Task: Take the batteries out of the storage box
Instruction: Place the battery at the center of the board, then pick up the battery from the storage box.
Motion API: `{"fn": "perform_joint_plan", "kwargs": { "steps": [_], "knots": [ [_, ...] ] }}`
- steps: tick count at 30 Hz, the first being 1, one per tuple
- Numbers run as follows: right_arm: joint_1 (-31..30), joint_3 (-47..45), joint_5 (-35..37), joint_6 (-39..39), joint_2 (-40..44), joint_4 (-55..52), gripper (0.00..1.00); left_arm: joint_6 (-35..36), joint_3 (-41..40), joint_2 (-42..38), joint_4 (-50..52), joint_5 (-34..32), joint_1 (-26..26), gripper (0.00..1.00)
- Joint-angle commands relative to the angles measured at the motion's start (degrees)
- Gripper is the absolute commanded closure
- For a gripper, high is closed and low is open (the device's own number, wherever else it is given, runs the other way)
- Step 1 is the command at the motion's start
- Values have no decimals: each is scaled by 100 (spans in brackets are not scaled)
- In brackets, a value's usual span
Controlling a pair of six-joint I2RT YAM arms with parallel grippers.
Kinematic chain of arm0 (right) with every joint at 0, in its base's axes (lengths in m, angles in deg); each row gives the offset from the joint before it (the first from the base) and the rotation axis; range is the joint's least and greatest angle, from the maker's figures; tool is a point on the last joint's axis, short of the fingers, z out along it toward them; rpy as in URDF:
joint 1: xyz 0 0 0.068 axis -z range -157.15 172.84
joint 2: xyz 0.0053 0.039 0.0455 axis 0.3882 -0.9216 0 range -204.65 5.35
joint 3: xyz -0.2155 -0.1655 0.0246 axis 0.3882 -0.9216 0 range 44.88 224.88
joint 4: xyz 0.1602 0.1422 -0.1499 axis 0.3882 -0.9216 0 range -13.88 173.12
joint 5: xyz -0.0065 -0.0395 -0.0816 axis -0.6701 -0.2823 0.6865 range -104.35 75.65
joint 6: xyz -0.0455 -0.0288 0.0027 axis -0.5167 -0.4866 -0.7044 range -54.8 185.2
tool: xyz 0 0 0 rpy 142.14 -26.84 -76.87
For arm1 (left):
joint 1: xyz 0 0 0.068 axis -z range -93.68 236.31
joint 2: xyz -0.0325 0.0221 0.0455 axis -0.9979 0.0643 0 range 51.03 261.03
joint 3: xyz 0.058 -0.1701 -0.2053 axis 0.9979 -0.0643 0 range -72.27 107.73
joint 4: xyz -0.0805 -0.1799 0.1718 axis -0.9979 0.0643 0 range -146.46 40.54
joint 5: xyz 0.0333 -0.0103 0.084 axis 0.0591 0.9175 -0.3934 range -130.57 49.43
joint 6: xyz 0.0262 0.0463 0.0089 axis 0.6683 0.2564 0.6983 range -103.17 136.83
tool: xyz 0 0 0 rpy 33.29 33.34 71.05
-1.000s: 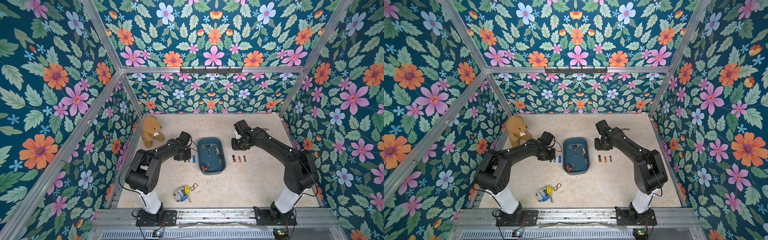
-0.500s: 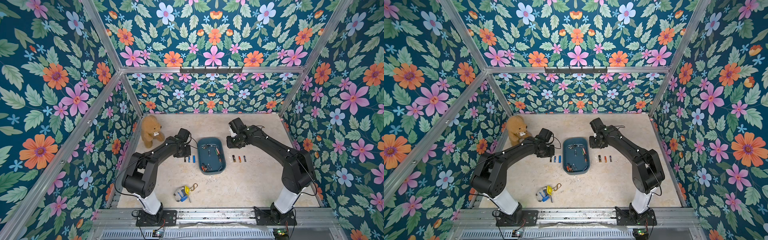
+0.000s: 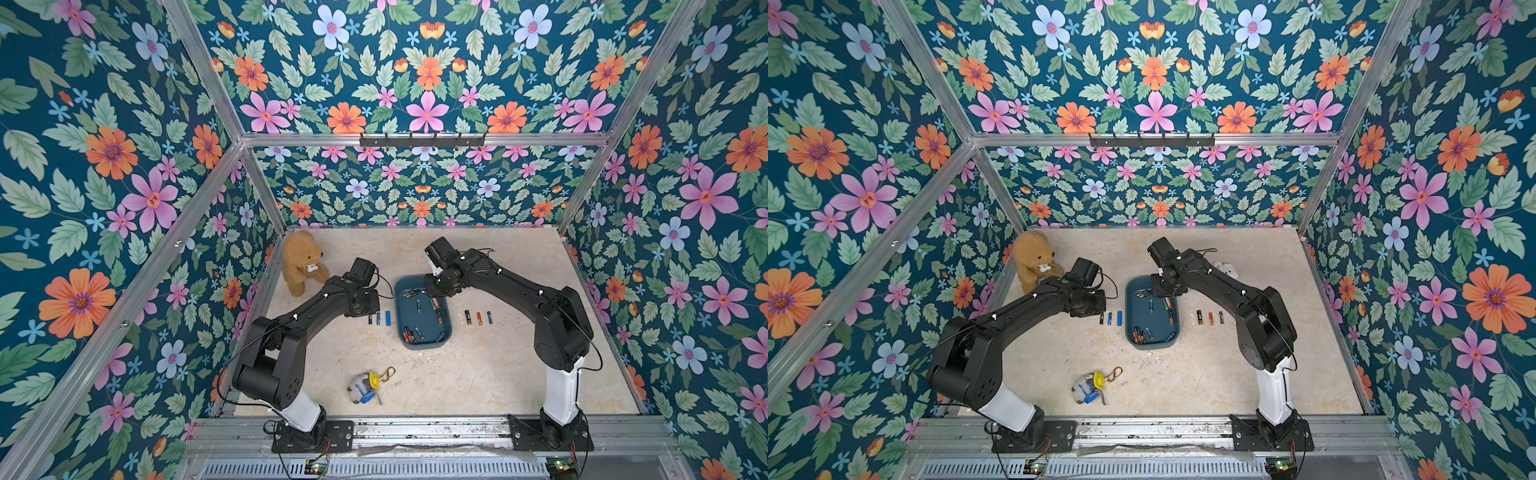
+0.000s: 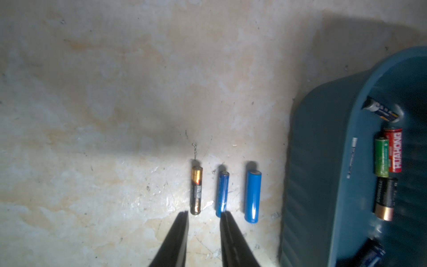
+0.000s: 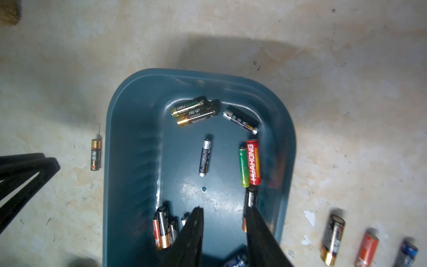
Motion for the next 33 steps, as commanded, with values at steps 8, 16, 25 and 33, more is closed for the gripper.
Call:
{"fn": "perform_joint_plan", "kwargs": {
  "steps": [8,16,25,33],
  "knots": [
    [-107,627,-151,47,-910,0,63,-113,-294,-163,-130,141,-17,68],
    [-234,718,-156,81,-1221,-20,63,-64,-389,-130,-198,175,-43,68],
    [-279,506,-142,145,-1258,61,63,-50,-451,-112,-277,251,-44,69],
    [-276,494,-116,142,-1345,84,64,-66,-521,-190,-297,246,-52,69]
  ]
}}
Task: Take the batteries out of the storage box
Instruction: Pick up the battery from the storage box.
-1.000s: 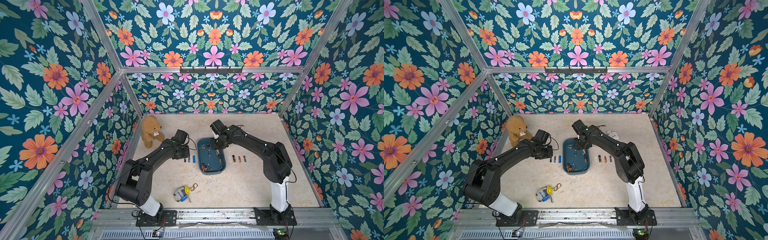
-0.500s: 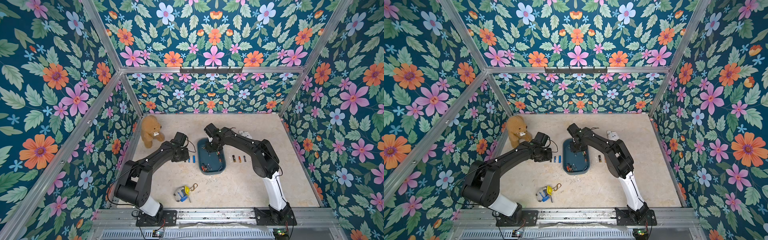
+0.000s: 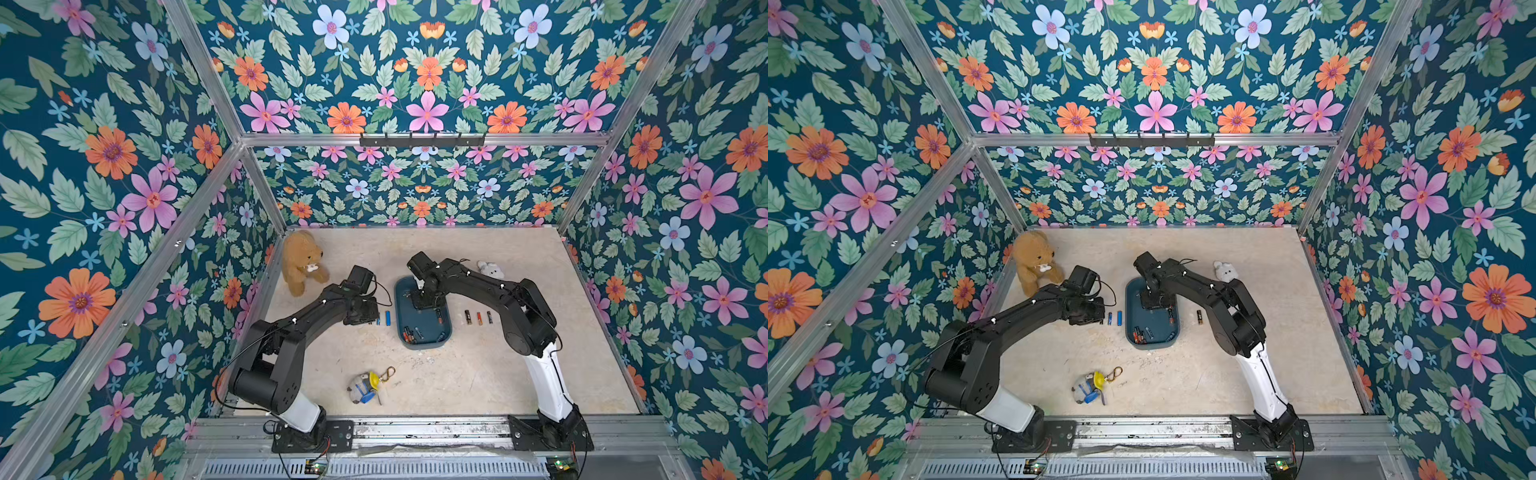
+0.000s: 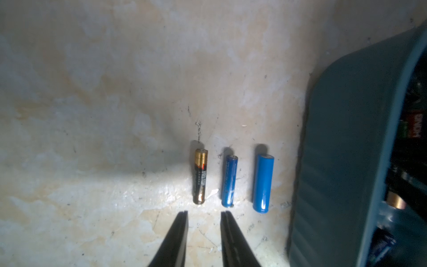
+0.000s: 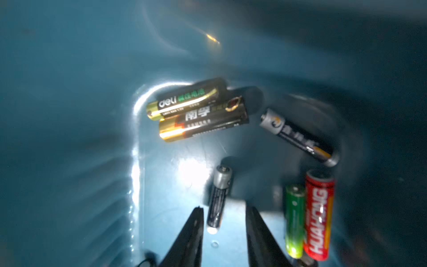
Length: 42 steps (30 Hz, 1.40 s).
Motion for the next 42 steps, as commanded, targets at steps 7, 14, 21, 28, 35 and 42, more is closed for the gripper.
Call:
{"fn": "perform_joint_plan", "kwargs": {
  "steps": [7,14,21,28,35,42],
  "knots": [
    [-44,150,146,-17,-227,-36,64,-13,-23,-96,-11,-18,-11,69],
    [-72,310,263,-77,-388,-143,70,-26,-8,-109,16,-24,-17,69],
    [-72,335,285,-105,-354,-201,82,-38,-49,-121,16,-4,-16,70],
    [-72,300,242,-65,-79,-218,88,-54,-102,-128,-27,33,-15,70],
    [-72,304,268,-10,299,-332,88,-84,-100,-142,-41,67,-14,70],
    [-51,278,341,-13,617,-462,88,-91,-150,-150,-76,78,-15,70]
  ]
}}
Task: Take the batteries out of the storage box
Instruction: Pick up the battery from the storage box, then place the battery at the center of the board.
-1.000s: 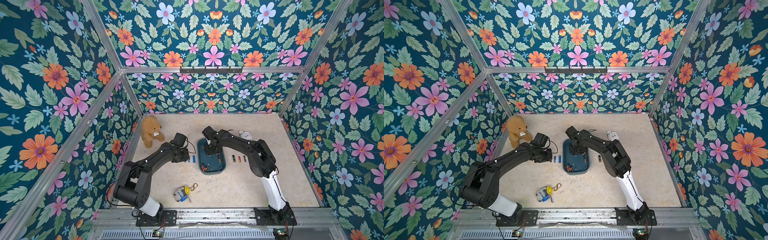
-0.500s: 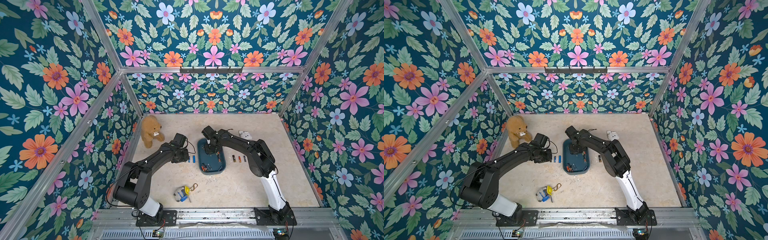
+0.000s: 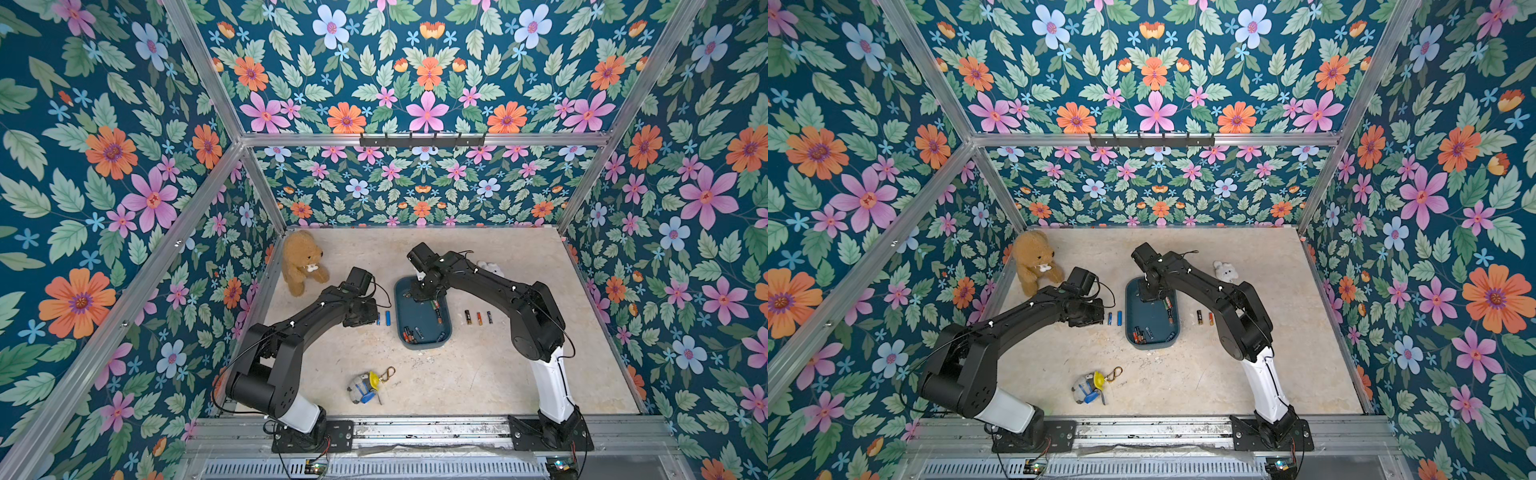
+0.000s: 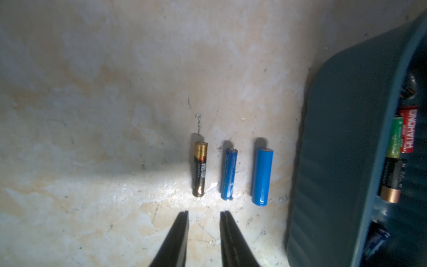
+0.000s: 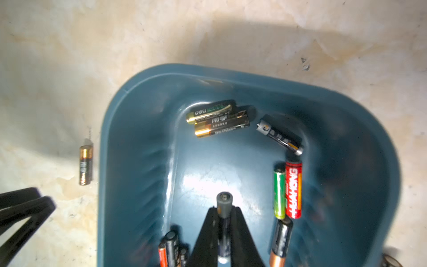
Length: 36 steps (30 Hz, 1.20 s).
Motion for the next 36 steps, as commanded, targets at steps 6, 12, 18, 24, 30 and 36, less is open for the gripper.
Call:
{"fn": "perform_joint_plan", "kwargs": {
  "steps": [6,12,18,24,30,36],
  "knots": [
    [83,-114,177,48,430,-248,88,-25,-92,-69,-49,-7,-5,70],
    [226,-310,256,31,738,-282,88,-25,-102,-69,-49,-14,-6,70],
    [430,-564,334,-15,1018,-301,88,-17,-39,-25,-33,-16,-9,70],
    [660,-1009,408,-53,1397,-246,87,7,-23,-16,-5,-33,-12,70],
    [842,-1485,475,-104,1714,-201,87,3,-54,-38,14,-46,-7,70],
    [982,-1864,537,-174,1949,-163,87,-5,-76,-62,24,-51,-7,70]
  ]
}}
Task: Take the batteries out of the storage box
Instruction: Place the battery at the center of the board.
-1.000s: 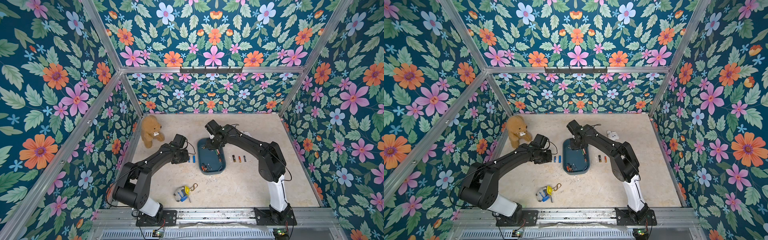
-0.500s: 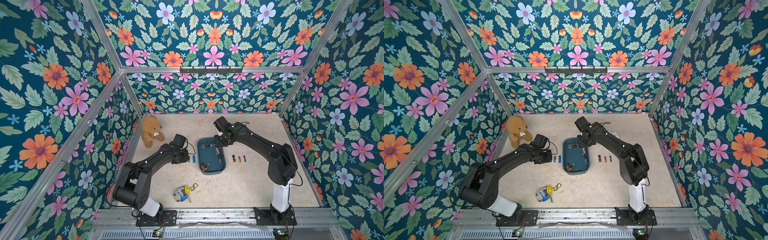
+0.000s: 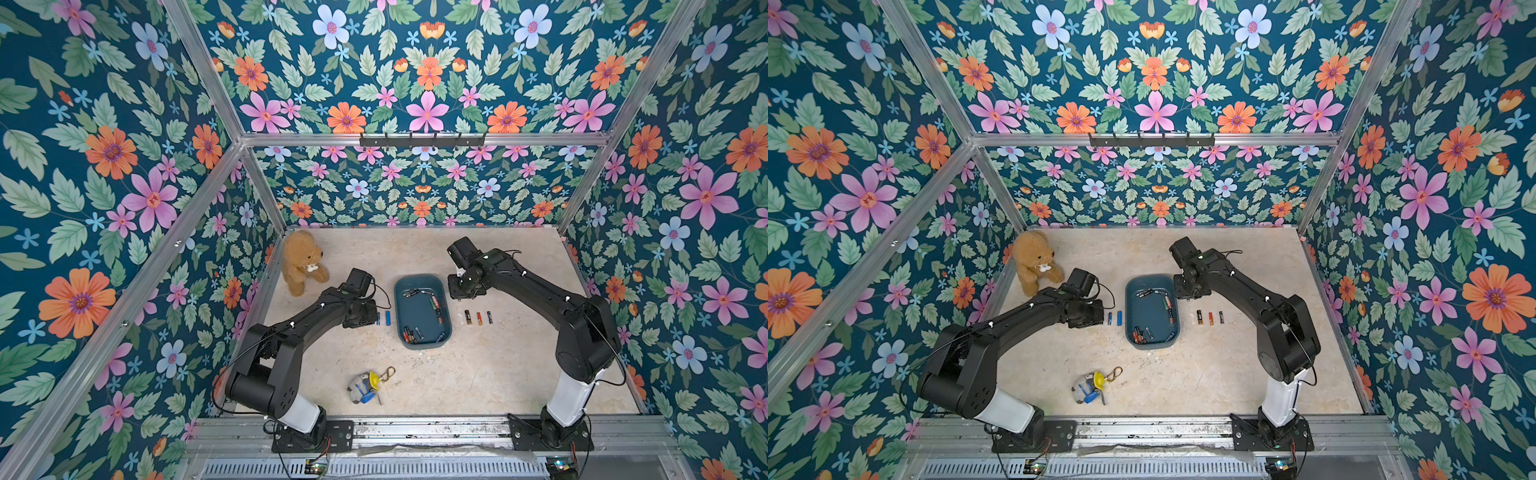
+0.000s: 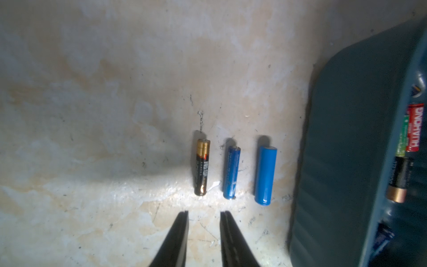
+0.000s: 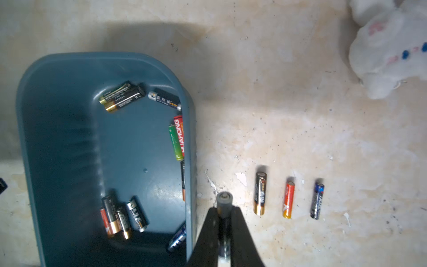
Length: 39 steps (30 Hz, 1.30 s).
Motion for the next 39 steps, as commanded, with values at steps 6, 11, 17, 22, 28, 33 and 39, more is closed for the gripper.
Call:
{"fn": "perform_joint_plan", "kwargs": {
  "steps": [6,11,17,22,28,33,39],
  "knots": [
    [220,-568,150,-148,334,133,87,8,7,-1,47,-46,-5,70],
    [452,-948,166,-221,525,231,87,20,3,13,46,-44,-14,70],
    [788,-1335,174,-334,711,362,87,15,-2,14,46,-46,-11,70],
    [1021,-1661,271,-488,755,469,87,19,-2,8,55,-53,-7,70],
    [1293,-1979,221,-598,792,654,87,17,3,6,73,-56,-5,70],
    [1432,-2138,262,-696,785,725,87,19,16,10,73,-49,-13,70],
    [1611,-2218,237,-752,788,829,87,29,9,14,90,-64,-1,70]
  ]
}}
